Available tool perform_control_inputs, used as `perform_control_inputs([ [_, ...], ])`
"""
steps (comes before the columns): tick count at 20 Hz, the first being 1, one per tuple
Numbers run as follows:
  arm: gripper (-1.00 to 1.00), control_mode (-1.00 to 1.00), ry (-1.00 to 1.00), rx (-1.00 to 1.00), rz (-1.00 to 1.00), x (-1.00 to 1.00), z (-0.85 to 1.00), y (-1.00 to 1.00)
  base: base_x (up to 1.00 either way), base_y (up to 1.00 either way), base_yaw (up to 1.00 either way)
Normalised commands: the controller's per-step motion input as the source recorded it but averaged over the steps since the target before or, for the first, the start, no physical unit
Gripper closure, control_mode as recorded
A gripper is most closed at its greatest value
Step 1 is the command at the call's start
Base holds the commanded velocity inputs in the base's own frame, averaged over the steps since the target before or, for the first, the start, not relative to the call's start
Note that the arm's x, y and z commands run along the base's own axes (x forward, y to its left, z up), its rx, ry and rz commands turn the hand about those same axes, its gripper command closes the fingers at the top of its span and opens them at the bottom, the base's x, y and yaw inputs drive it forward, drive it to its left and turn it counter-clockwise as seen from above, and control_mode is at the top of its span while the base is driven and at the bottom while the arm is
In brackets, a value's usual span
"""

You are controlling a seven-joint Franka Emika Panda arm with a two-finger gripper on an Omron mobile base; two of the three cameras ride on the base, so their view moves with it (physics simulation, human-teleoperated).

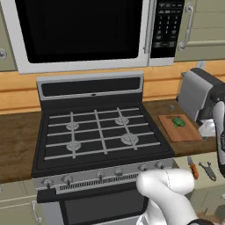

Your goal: Place the appropriate cutting tool for cutting the broccoli skin on the cutting board.

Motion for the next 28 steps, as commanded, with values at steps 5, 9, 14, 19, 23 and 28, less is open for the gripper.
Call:
perform_control_inputs([
  [5,-1.00,-1.00,0.22,0.08,-0.05,-0.71,-0.45,-1.00,0.00,0.00,0.00],
  [9,-1.00,-1.00,0.00,0.04,-0.02,-0.29,-0.72,-0.71,0.00,0.00,0.00],
  [14,-1.00,-1.00,0.07,0.00,0.00,0.16,-0.55,-0.35,0.00,0.00,0.00],
  [19,-1.00,-1.00,0.20,0.00,0.00,0.49,-0.47,-0.09,0.00,0.00,0.00],
  [23,-1.00,-1.00,0.23,0.00,0.00,0.56,-0.87,0.00,0.00,0.00,0.00],
  [28,-1.00,-1.00,0.13,0.01,0.00,0.47,-0.82,0.00,0.00,0.00,0.00],
])
